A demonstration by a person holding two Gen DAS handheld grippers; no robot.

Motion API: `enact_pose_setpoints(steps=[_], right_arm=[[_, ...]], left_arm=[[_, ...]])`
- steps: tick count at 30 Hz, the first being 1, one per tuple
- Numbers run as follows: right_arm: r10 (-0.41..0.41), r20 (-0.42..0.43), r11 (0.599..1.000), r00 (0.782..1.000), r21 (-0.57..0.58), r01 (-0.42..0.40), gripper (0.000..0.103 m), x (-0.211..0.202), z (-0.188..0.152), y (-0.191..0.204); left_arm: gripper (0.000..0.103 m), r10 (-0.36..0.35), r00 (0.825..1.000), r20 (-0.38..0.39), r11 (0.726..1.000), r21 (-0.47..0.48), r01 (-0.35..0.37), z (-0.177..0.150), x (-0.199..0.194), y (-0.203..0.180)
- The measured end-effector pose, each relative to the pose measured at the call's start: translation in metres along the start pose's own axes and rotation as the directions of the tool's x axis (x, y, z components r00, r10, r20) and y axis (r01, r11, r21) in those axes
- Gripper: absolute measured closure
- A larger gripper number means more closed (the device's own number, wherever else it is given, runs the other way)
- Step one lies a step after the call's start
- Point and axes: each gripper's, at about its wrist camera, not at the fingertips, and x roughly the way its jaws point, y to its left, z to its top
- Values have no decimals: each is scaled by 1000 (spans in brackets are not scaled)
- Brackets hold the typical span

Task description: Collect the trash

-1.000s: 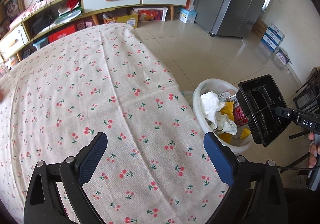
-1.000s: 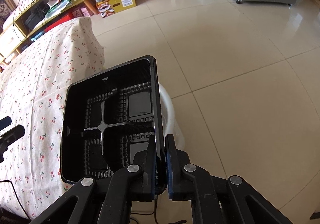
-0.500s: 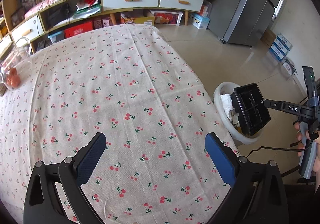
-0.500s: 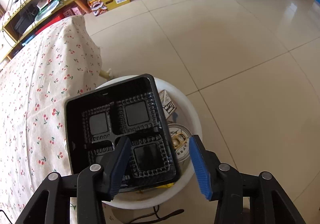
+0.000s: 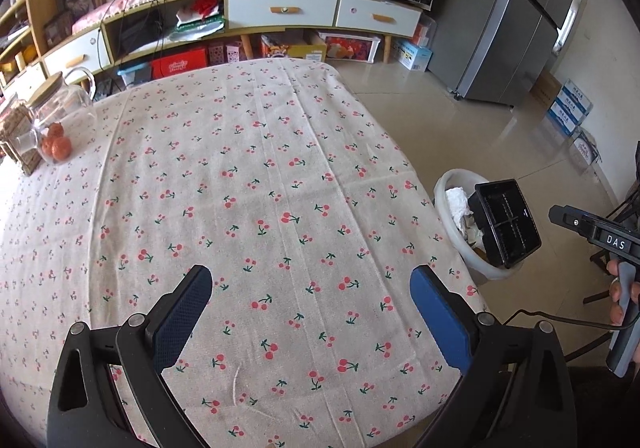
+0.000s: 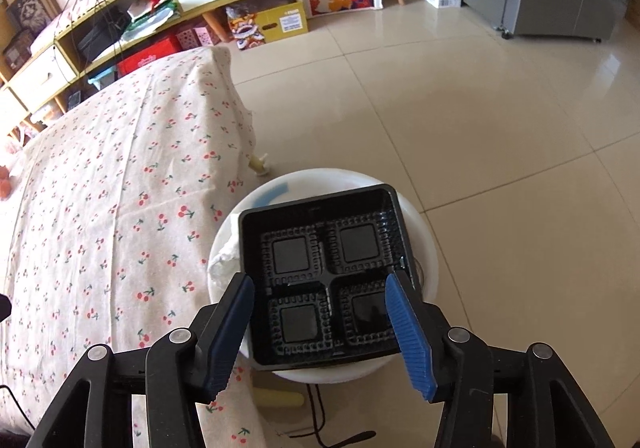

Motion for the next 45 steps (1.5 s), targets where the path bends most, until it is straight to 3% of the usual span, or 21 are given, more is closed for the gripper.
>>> enact_pose_setpoints(steps=[7,12,16,28,45], right_arm=[[74,71,992,995,-106,-66,30,-32,-36,43],[56,140,976,989,-214,-25,20,-46,-67,68],[62,174,982,983,-189,-28,12,-51,-87,66],[22,229,984,973,-177,19,9,-54,-107,66],[24,216,977,976,-213,24,9,-46,-113,76]], left_arm=[[3,111,991,81,994,-4,-111,-34,-37,-5],[3,136,982,128,990,-43,-131,-63,-62,-4],[3,174,974,147,983,-80,-163,-87,-73,-4],[3,223,947,233,975,-64,-214,-116,-90,-18],[3,189,956,223,982,-56,-181,-115,-89,-20]])
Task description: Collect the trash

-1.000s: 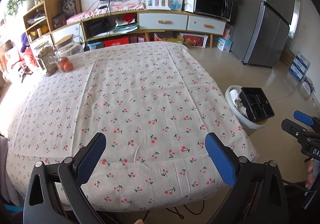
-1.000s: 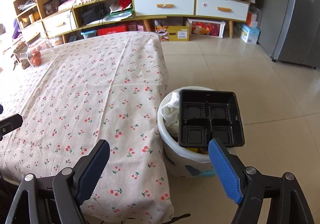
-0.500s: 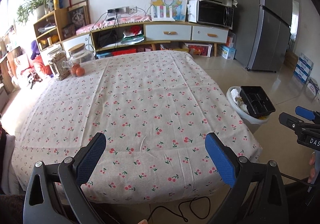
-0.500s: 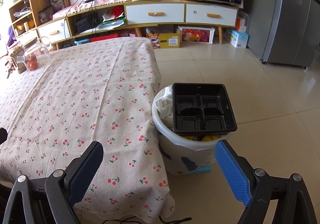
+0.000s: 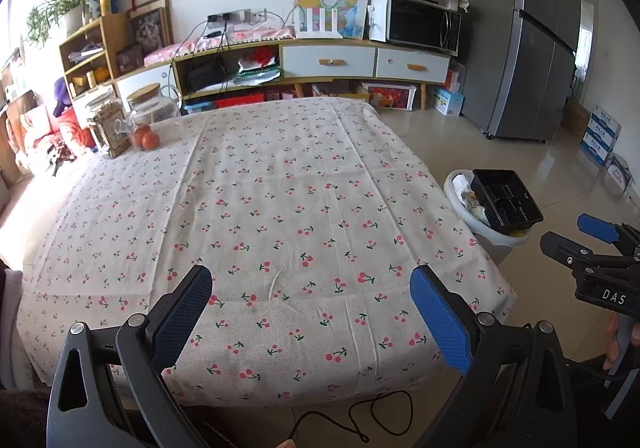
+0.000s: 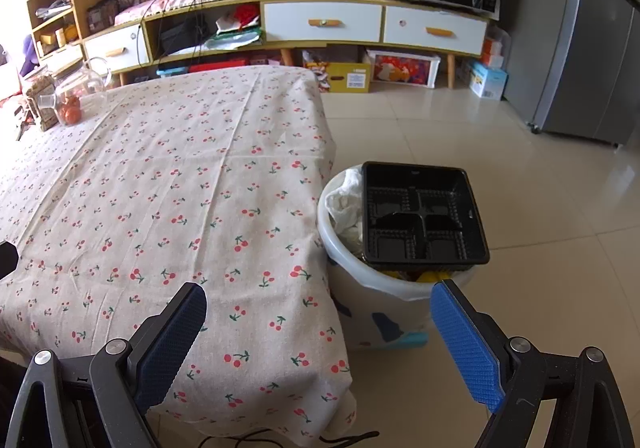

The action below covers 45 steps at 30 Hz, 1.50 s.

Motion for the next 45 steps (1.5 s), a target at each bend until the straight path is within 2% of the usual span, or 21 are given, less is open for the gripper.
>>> enact_pose_setpoints(steps=[45], right_arm=[[2,8,1000,1000,1,-2,9,-2,4,1]], left_arm=[[3,-3,1000,-12,1000,-12,3,-1,3,4]])
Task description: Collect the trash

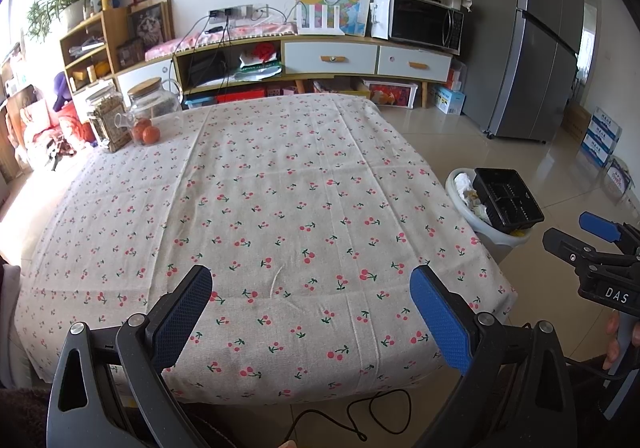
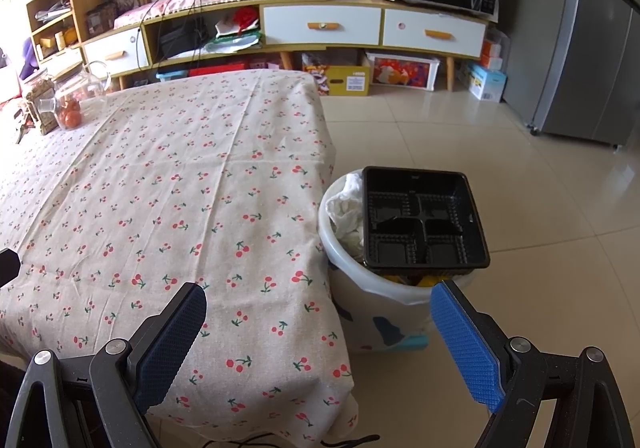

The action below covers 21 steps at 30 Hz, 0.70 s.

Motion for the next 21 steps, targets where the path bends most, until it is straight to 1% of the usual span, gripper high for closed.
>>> enact_pose_setpoints(steps=[11,21], right_arm=[[0,1,1000,1000,-2,0,9,0,0,1],[1,3,1000,1000,-12,-1,9,1,0,0]], left_arm=[[3,14,1000,-3,1000,-4,-14,-1,1,2],[3,6,1000,-13,1000,-6,-6,0,2,1]])
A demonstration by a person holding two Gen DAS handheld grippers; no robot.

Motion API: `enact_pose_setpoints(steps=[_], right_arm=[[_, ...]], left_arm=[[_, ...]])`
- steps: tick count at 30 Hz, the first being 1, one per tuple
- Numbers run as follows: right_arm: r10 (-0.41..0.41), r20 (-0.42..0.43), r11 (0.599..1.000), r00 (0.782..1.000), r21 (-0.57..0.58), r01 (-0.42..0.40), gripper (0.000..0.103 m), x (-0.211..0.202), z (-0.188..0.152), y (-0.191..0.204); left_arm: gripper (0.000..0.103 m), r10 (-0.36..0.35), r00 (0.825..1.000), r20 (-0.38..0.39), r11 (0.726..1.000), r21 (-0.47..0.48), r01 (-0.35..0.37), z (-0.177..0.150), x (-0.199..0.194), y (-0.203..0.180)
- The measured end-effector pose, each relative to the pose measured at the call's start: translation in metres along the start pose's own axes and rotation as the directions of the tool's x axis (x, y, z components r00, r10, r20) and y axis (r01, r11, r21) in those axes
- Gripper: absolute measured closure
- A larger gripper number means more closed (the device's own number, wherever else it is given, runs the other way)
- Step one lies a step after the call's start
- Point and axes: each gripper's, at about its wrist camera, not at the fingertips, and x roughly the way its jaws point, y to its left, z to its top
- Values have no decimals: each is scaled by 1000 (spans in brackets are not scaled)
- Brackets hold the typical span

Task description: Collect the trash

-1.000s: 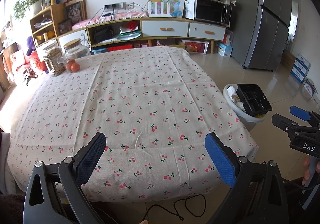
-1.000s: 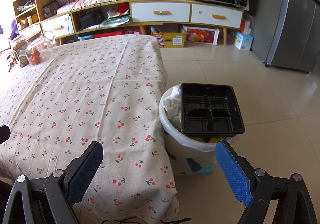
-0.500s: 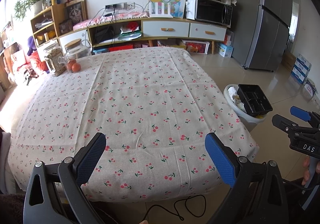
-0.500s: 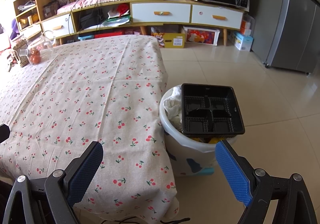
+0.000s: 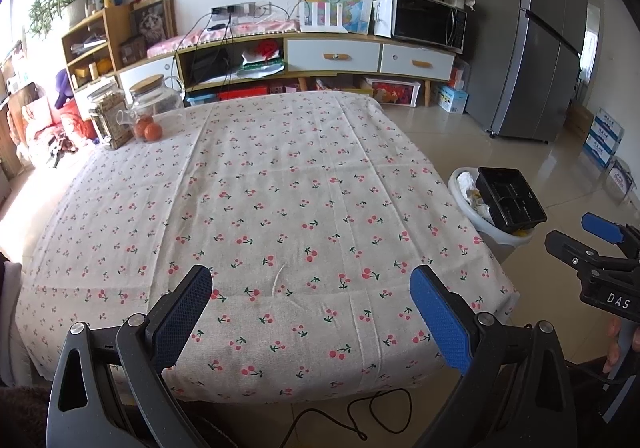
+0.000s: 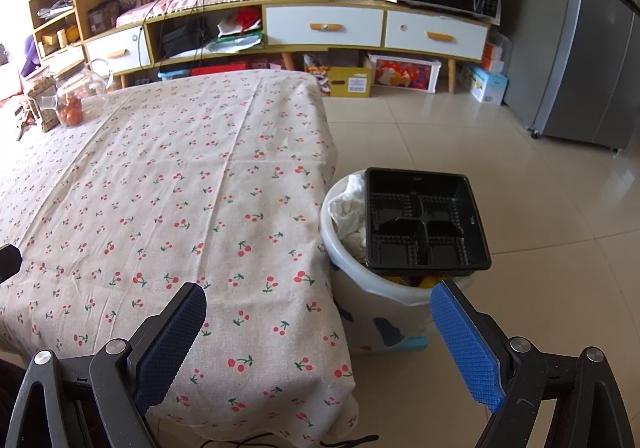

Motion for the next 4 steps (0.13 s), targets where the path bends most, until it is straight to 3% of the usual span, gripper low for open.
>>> enact_pose_setpoints(steps=[4], right_arm=[[5,-4,1000,1000,-9,-5,9,1,-1,1]], left_arm=[[3,-21,1000,-23,1000,-7,21,1,3,0]])
